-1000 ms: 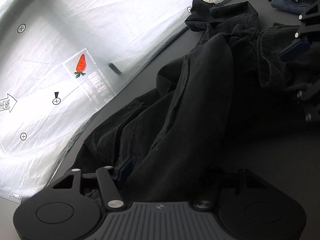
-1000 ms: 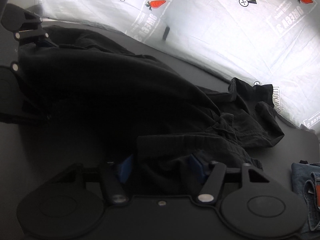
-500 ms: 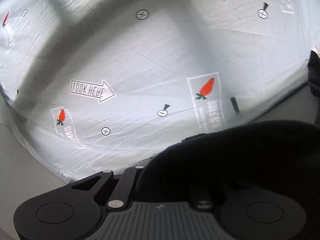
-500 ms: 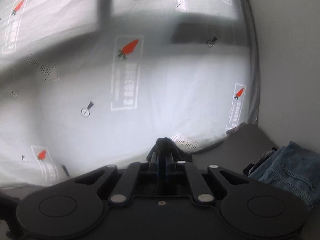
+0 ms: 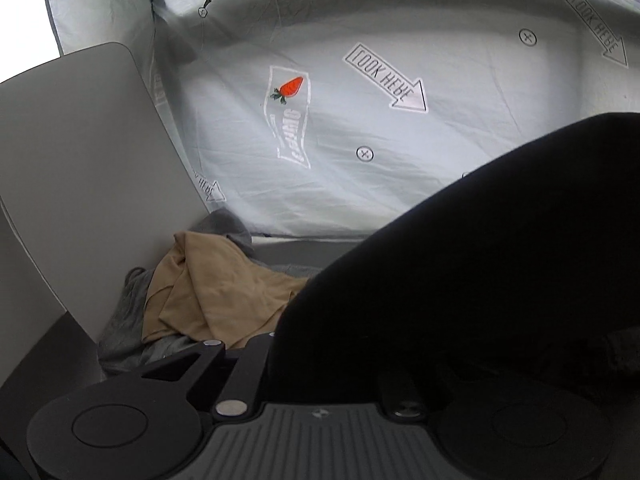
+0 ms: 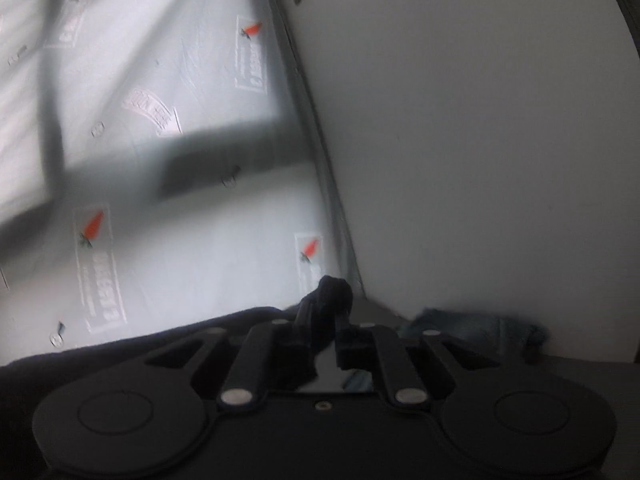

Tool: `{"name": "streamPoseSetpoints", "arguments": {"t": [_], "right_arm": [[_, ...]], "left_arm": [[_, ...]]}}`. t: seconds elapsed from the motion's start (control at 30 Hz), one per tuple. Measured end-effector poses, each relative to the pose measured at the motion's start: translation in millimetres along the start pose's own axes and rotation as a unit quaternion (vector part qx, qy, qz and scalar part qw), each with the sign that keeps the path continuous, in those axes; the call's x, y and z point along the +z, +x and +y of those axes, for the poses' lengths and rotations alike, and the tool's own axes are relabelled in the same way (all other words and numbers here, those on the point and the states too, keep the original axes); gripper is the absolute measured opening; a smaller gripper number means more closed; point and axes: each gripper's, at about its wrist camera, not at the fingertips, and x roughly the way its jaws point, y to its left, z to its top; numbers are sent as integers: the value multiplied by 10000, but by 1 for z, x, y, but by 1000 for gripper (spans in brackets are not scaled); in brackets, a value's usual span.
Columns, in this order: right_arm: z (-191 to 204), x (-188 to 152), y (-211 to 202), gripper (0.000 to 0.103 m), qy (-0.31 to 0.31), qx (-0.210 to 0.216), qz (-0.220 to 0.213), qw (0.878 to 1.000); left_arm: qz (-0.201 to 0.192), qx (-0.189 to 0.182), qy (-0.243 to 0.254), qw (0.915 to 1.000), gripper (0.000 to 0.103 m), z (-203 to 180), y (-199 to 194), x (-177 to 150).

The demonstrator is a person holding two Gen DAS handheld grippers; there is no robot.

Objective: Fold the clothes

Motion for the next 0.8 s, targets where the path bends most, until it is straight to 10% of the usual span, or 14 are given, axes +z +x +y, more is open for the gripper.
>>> {"name": "streamPoseSetpoints", "arguments": {"t": [0.13,0.33,0.6,0.8], "right_arm": [[-48,-103,14,26,-370,-1066,1650,9798],[-47,-185,-3,57,795,-477,2648,9598],[-14,-187,32,78,804,179,2516,9643],[-18,-180,78,81,1521,237,2537,9550]], "left_arm": [[866,47,718,9936,19,-9,4,-93],[934,246,1972,9756,19,-33,-17,-158],[1079,-1013,-241,9887,62,34,-64,-149],[1449,-1264,-1971,9613,68,74,-72,-170]]}}
